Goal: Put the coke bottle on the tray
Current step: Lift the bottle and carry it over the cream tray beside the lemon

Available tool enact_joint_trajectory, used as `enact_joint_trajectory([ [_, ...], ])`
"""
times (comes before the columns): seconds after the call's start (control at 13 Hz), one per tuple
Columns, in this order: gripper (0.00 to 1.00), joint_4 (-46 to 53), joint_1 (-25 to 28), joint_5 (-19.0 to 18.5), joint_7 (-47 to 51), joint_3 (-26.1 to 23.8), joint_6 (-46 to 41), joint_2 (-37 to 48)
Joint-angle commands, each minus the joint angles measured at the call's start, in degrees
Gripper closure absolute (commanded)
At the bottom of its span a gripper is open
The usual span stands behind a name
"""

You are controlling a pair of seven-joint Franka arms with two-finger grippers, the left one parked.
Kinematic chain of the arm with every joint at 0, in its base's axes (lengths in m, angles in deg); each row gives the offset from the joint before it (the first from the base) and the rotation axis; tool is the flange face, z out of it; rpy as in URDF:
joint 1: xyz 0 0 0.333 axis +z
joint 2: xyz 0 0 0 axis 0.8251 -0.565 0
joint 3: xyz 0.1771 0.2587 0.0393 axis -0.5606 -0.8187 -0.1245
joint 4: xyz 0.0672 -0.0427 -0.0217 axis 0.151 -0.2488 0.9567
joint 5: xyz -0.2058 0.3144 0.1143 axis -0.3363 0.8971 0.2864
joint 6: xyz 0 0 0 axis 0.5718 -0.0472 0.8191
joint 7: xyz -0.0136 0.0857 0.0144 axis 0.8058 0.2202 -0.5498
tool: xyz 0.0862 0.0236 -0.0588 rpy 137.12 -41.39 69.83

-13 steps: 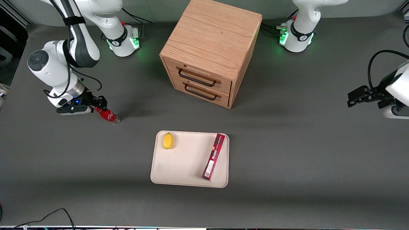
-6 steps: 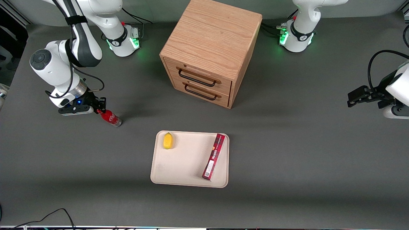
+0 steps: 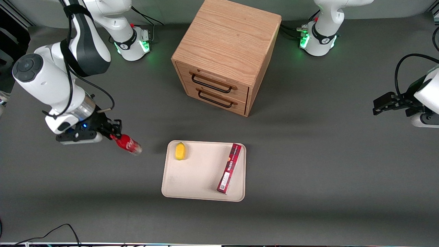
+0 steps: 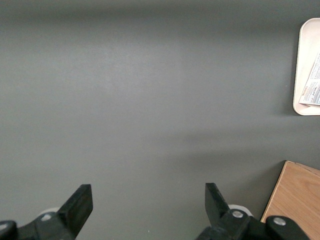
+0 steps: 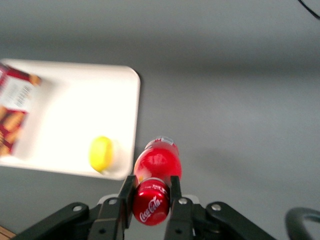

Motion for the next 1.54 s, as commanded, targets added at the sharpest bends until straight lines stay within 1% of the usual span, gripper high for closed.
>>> enact_joint_trajectory([
  [0.0, 1.00, 15.5, 2.9, 0.2, 3.1, 0.4, -2.3, -11.6],
  [0.23, 1.00, 25.5, 6.6, 0.0, 6.8, 1.2, -2.2, -20.4],
  [0.31, 1.00, 26.3, 7.4, 0.1, 7.6, 1.3, -1.7, -22.1],
  [0.54, 1.00, 26.7, 10.3, 0.2, 9.1, 3.7, 3.5, -27.2],
  [1.08, 1.00, 26.3, 10.4, 0.5, 9.7, 3.8, 8.0, -31.4],
  [1.15, 0.23, 26.4, 10.4, 0.5, 9.7, 3.8, 8.1, -31.5],
  [1.23, 0.00, 26.5, 10.4, 0.5, 9.7, 3.8, 8.1, -31.3],
  [1.38, 0.00, 26.4, 10.4, -0.2, 8.9, 4.7, 6.2, -28.0],
  [1.46, 0.00, 27.3, 10.4, -0.4, 8.8, 5.9, 1.5, -25.8],
])
